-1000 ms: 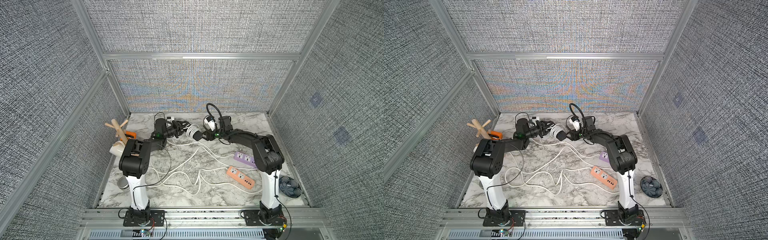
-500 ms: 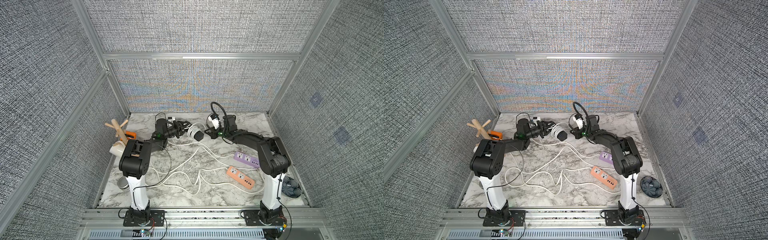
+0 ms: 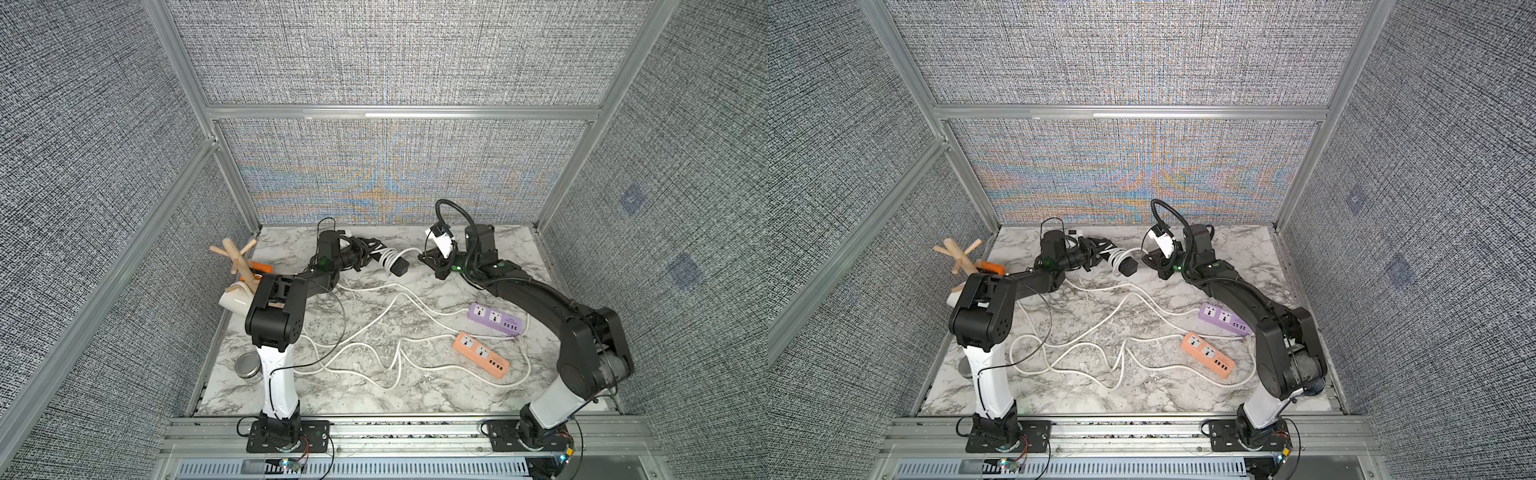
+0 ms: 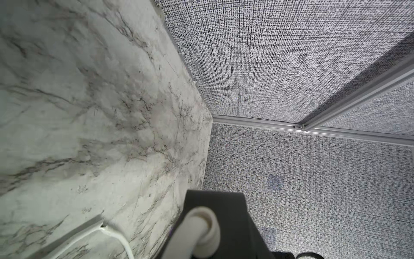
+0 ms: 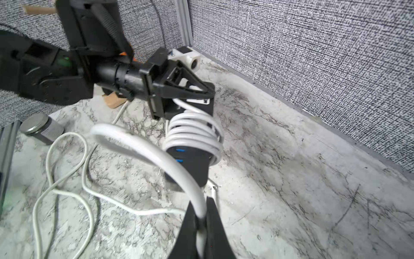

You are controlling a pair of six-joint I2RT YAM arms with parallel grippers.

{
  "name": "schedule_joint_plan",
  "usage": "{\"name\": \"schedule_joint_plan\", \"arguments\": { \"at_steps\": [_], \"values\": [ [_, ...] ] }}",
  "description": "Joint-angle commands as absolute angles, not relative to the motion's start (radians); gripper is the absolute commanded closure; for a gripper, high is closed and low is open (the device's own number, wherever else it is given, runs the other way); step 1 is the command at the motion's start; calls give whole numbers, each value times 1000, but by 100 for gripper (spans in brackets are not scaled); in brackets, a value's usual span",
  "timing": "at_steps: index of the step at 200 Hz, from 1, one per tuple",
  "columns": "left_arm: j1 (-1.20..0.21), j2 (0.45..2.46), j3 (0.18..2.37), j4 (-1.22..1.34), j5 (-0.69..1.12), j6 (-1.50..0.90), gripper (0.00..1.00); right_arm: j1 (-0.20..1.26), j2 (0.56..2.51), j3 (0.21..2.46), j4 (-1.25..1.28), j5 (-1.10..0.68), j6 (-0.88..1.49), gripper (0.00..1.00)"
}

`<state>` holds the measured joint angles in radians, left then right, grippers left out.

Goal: Unwrap the cord wrapped around the power strip
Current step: Unwrap the power cord from the power strip.

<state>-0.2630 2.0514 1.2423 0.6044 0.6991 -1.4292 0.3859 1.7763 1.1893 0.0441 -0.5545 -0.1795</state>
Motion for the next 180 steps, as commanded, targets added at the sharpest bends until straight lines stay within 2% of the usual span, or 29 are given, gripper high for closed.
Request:
{"name": "schedule_joint_plan", "arguments": {
  "at_steps": [1,58,112,180],
  "values": [
    [-262,2047,1269,573,637,-1398,100,414,1736,1140,35,-555,-257,100],
    [-262,2104,1300,846,644,-1644,100,431,1816,1102,12,-374,-275,100],
    [-236,2021,1204,871,758,-1629,100,361,1958,1266,-103,-177,-214,100],
    [-210,1965,1106,942,819,-1627,100,227,1951,1277,-172,-23,-261,100]
  ]
}}
